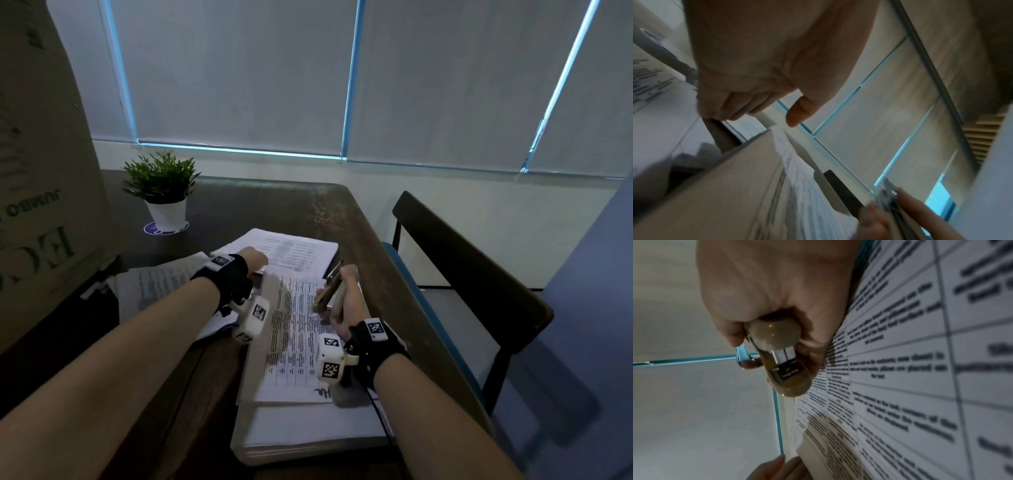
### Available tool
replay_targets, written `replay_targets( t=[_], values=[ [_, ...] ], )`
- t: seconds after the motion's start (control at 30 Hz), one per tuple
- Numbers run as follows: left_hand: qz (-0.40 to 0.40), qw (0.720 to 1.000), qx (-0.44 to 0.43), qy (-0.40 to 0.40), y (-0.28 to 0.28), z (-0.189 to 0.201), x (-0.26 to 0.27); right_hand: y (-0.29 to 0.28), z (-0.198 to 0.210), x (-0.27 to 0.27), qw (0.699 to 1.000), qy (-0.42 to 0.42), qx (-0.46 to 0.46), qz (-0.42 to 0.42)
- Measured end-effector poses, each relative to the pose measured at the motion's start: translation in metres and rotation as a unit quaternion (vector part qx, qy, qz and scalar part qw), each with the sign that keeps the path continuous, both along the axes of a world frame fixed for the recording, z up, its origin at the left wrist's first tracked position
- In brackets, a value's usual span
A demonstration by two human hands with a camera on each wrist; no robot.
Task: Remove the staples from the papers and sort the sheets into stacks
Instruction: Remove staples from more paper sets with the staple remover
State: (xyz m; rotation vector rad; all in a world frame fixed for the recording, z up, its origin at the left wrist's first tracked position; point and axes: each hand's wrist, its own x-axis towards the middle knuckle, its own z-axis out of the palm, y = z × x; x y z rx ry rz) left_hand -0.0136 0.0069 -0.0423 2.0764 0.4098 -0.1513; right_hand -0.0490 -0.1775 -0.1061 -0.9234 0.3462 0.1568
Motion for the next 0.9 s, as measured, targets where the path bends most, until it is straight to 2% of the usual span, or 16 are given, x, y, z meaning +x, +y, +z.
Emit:
replay_targets(
  t=[0.03,0.1,0.13,0.2,0.37,0.43,0.53,0.63,0.7,0.8,0.9],
  values=[
    [-0.045,0.996,0.072,-0.009,-0.003,-0.001,-0.008,0.0,-0.001,0.001,1.0,-0.001,0.003,0.0],
    [-0.067,0.991,0.119,0.016,-0.009,-0.002,-0.021,-0.001,-0.002,0.001,1.0,-0.009,0.003,0.0],
    [-0.126,0.975,0.18,0.032,-0.014,-0.003,-0.029,-0.001,-0.003,0.001,1.0,-0.011,-0.002,0.0],
    [-0.169,0.96,0.22,0.044,-0.018,-0.011,-0.033,0.0,-0.004,0.001,1.0,-0.014,-0.003,0.0],
    [-0.165,0.954,0.251,0.004,-0.026,-0.023,-0.04,0.0,-0.007,0.003,1.0,-0.013,0.004,-0.002],
    [-0.167,0.954,0.247,-0.014,-0.027,-0.024,-0.041,0.0,-0.007,0.003,1.0,-0.016,0.008,-0.002],
    [-0.135,0.96,0.224,-0.098,-0.029,-0.024,-0.044,-0.001,-0.009,0.005,0.999,-0.019,0.036,0.007],
    [-0.115,0.973,0.14,-0.143,-0.032,-0.027,-0.044,-0.001,-0.011,0.004,0.998,-0.027,0.049,0.009],
    [-0.119,0.978,0.094,-0.142,-0.032,-0.028,-0.045,0.0,-0.009,0.004,0.999,-0.032,0.021,0.008],
    [-0.103,0.975,0.08,-0.178,-0.027,-0.027,-0.045,0.002,0.005,0.004,0.999,-0.016,-0.028,-0.009],
    [-0.083,0.969,0.05,-0.227,-0.029,-0.019,-0.052,-0.002,0.034,0.005,0.985,-0.077,-0.109,-0.108]
  ],
)
